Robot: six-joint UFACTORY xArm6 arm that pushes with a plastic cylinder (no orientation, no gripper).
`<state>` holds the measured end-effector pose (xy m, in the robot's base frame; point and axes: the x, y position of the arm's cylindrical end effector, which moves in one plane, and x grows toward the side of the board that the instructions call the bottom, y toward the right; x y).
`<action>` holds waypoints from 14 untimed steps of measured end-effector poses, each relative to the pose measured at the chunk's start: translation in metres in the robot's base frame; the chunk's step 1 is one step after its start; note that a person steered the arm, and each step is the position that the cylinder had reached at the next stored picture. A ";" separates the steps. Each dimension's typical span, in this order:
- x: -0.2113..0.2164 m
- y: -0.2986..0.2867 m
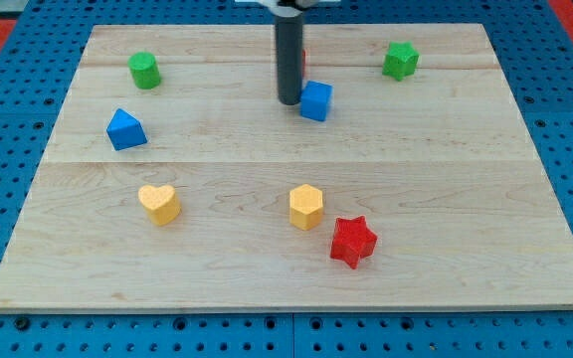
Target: Push blue cube below green star
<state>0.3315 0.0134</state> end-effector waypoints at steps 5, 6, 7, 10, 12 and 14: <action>0.063 0.052; 0.062 0.024; 0.062 0.015; 0.063 0.014; 0.070 0.056; 0.129 0.113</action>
<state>0.4604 0.1261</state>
